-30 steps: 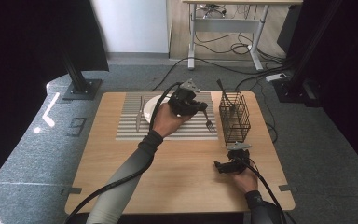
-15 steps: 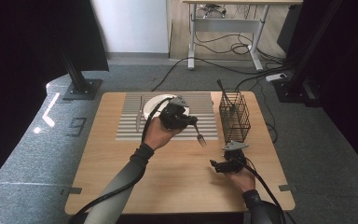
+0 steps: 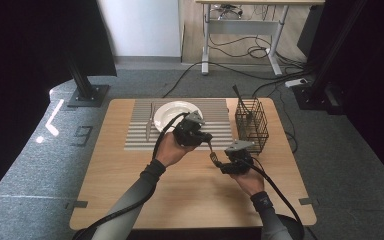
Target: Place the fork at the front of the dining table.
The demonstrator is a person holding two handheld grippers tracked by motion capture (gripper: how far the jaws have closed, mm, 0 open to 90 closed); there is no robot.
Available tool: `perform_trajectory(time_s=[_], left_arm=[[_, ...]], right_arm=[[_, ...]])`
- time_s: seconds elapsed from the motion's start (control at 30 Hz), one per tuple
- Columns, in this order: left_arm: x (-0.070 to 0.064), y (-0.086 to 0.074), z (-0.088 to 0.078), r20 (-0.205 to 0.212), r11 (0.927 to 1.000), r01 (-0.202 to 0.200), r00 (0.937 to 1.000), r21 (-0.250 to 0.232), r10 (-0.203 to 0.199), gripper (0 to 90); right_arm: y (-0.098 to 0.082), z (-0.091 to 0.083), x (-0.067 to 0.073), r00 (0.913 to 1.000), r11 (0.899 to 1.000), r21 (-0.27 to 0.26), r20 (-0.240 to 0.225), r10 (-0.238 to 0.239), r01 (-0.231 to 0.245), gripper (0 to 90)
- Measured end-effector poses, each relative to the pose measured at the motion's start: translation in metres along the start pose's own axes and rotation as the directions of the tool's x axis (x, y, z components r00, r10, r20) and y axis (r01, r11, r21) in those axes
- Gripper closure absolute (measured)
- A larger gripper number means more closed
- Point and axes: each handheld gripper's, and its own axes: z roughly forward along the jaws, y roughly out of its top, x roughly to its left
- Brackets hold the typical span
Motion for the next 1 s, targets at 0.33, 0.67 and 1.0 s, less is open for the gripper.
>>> perform_trajectory(time_s=[0.33, 0.67, 1.0], left_arm=[[-0.001, -0.004, 0.003, 0.012, 1.0, 0.004, 0.9999, 0.002, -0.004, 86.5], [-0.002, -0.004, -0.002, 0.002, 0.9997, 0.004, 1.0, -0.023, -0.004, 86.5], [-0.006, -0.01, -0.008, -0.012, 0.9924, -0.008, 0.9999, -0.122, 0.007, 62.4]], right_arm=[[0.031, 0.009, 0.012, 0.998, 0.997, 0.046, -0.015, -0.062, 0.063, 64.1], [0.035, 0.013, 0.019, 0.9937, 0.993, 0.047, 0.018, -0.11, 0.11, 82.3], [0.036, 0.01, 0.024, 0.9947, 0.995, 0.0, 0.028, -0.099, 0.099, 84.6]])
